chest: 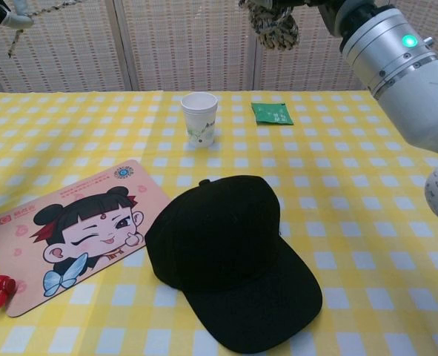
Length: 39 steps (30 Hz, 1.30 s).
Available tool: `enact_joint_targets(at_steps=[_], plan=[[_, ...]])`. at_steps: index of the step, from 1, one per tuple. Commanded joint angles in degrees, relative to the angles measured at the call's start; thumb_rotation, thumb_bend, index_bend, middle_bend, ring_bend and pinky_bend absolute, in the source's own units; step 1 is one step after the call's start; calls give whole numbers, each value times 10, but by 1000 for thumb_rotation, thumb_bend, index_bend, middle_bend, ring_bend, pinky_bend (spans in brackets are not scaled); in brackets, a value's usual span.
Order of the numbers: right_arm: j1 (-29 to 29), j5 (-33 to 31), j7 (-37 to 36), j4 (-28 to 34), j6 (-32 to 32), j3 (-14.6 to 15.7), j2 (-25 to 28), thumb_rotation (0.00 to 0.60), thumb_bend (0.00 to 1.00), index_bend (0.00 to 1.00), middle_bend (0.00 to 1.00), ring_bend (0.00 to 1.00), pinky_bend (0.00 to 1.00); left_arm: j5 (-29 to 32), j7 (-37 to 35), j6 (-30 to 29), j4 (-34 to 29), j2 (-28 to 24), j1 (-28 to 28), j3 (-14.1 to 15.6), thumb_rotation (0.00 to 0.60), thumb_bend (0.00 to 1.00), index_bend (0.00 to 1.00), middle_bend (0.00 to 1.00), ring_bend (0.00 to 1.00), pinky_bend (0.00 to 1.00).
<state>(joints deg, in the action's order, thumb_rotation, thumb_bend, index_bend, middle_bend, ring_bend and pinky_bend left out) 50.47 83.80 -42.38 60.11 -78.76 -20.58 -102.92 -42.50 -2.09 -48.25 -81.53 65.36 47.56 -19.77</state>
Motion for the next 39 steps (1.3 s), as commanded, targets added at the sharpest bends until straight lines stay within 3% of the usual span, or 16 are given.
enact_joint_targets(at_steps=[1,17,26,39], plan=[[2,-11,19,-17,-6,-11,-16,600,602,842,649,566,658,-16,-9,-5,-10,-6,-9,0,600,455,813,1000,1000,848],[36,-86,151,-65,33,-62,-78,600,604,849,654,571,658,-204,-22,-119,-104,-28,-45,1,600,454,813,1000,1000,848],[61,-110,233,-73,60,-71,-103,600,612,849,654,571,658,-271,-45,-131,-151,-36,-38,-6,600,455,813,1000,1000,848],[102,-137,282,-93,102,-93,-131,600,611,848,654,571,658,-314,-44,-132,-213,-23,-3,-25,600,455,813,1000,1000,848]])
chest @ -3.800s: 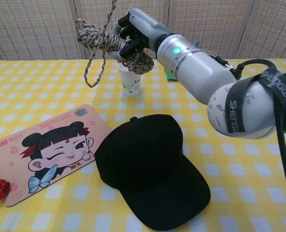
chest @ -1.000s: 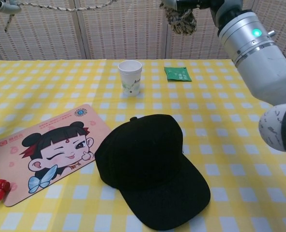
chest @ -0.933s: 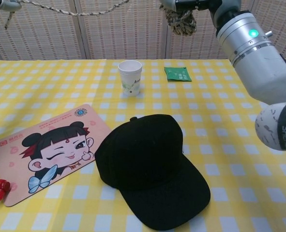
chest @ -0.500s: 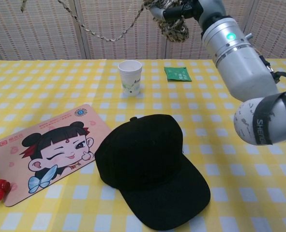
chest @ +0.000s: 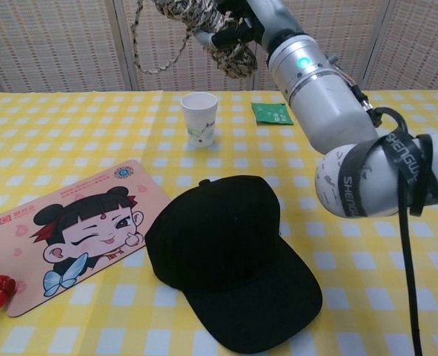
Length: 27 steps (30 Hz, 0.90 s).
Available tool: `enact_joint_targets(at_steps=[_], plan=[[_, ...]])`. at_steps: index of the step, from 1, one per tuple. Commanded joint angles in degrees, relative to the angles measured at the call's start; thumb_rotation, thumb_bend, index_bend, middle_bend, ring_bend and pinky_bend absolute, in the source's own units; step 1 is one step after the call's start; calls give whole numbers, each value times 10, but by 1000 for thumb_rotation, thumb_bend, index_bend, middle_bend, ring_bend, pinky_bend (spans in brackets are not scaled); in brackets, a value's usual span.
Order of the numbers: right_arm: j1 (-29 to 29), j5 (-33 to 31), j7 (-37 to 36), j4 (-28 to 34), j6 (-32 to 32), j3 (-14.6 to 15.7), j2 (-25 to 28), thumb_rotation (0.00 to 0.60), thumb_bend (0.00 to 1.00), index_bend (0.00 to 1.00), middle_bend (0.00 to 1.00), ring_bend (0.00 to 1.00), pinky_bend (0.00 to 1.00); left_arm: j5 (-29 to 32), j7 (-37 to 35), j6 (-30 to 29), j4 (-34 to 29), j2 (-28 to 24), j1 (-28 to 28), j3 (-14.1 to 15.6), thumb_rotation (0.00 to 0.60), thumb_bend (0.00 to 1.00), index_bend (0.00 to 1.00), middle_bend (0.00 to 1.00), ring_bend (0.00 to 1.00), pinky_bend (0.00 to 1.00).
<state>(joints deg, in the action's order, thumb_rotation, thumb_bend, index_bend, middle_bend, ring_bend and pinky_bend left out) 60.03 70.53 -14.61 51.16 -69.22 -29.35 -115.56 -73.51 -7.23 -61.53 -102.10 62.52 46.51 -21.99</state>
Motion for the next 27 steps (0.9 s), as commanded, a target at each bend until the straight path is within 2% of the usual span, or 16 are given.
enact_joint_targets(at_steps=[1,5,15,19,23,27], plan=[[9,-6,6,-6,9,-6,-6,600,611,849,654,571,658,-3,11,1,-10,7,10,-4,600,454,813,1000,1000,848],[20,-14,13,-15,26,-9,-12,600,611,849,654,571,658,3,17,6,-23,13,23,-11,600,455,813,1000,1000,848],[33,-4,28,-4,72,16,-4,600,606,848,654,571,658,46,20,18,-41,30,54,-39,600,455,813,1000,1000,848],[31,2,10,7,86,25,2,600,618,849,654,571,658,70,31,21,-31,39,67,-47,600,455,824,1000,1000,848],[31,22,-9,6,98,43,13,600,616,849,654,571,658,96,10,23,-26,46,70,-58,600,455,821,1000,1000,848],[35,36,-38,-4,100,50,11,600,613,849,654,571,658,117,1,23,-20,54,77,-68,600,455,819,1000,1000,848]])
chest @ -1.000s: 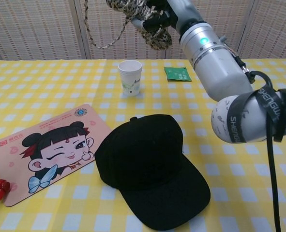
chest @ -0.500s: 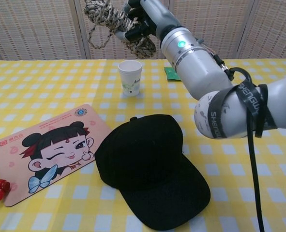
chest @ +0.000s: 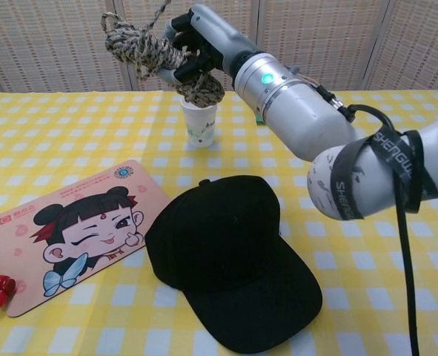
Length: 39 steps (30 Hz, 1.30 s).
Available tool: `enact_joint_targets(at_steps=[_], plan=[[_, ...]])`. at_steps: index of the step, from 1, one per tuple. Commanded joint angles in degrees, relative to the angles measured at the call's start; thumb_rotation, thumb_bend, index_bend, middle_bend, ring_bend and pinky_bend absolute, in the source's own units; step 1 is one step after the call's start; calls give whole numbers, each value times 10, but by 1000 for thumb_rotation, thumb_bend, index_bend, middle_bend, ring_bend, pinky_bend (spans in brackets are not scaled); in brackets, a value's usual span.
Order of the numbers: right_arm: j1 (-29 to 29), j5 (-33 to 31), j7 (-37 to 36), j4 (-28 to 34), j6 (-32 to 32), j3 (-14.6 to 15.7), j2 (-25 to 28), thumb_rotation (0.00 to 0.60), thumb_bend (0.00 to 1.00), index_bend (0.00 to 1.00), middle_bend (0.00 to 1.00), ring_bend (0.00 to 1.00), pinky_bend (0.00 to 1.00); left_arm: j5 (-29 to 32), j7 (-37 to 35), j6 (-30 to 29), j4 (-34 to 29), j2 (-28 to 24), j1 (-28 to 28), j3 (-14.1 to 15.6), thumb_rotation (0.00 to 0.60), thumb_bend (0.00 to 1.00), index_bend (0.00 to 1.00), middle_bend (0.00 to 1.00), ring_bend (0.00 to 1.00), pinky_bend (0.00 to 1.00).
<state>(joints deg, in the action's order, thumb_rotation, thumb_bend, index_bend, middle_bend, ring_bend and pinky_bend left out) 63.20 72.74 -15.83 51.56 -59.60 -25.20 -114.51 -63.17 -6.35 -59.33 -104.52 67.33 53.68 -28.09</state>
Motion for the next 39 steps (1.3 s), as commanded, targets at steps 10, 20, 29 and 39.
enact_joint_targets(at_steps=[10,20,29,39], plan=[[7,53,-92,-39,-6,34,-14,600,604,848,654,571,657,94,-23,18,17,26,28,-33,600,455,816,1000,1000,851],[13,77,-119,-40,-2,54,-14,600,603,848,654,571,657,178,-29,33,44,47,52,-54,600,455,815,1000,1000,851],[4,120,-183,-26,-28,83,10,600,603,857,654,571,656,218,-24,49,83,45,53,-51,600,455,815,1000,1000,852],[-12,150,-250,-24,-79,99,17,600,602,876,673,571,656,278,-25,83,121,31,45,-44,600,454,812,1000,1000,852]])
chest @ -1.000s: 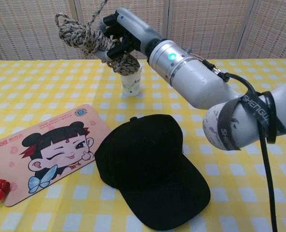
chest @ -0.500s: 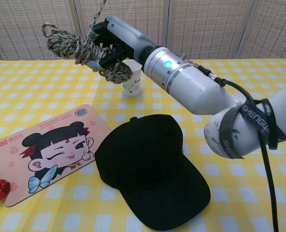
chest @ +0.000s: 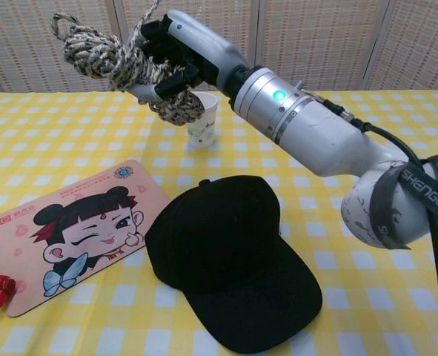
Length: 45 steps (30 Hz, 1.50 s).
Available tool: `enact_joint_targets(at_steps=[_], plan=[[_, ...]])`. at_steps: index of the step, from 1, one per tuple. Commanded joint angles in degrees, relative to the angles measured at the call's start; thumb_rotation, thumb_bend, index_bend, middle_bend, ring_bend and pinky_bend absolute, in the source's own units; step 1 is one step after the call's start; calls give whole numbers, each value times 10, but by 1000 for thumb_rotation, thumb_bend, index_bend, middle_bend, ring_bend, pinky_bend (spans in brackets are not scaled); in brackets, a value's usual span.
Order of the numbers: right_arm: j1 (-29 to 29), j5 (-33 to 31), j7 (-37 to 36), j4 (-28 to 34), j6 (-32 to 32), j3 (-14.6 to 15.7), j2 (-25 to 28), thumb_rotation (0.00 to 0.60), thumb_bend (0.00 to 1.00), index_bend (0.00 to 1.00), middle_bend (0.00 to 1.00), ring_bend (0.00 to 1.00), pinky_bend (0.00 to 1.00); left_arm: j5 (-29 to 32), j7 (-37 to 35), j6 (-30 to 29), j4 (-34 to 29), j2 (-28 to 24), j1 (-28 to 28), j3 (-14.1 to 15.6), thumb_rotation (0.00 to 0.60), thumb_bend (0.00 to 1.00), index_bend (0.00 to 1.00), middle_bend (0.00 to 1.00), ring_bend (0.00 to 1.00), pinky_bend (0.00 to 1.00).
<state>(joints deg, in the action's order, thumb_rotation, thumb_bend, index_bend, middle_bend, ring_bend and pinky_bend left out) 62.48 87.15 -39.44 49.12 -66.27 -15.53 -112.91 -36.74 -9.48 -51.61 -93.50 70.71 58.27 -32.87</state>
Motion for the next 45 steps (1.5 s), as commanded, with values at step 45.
enact_joint_targets(at_steps=[45], plan=[[-30,-56,-20,-32,-129,-92,-45,600,573,916,716,604,657,-1,60,161,25,-87,-60,114,600,441,585,924,862,846]])
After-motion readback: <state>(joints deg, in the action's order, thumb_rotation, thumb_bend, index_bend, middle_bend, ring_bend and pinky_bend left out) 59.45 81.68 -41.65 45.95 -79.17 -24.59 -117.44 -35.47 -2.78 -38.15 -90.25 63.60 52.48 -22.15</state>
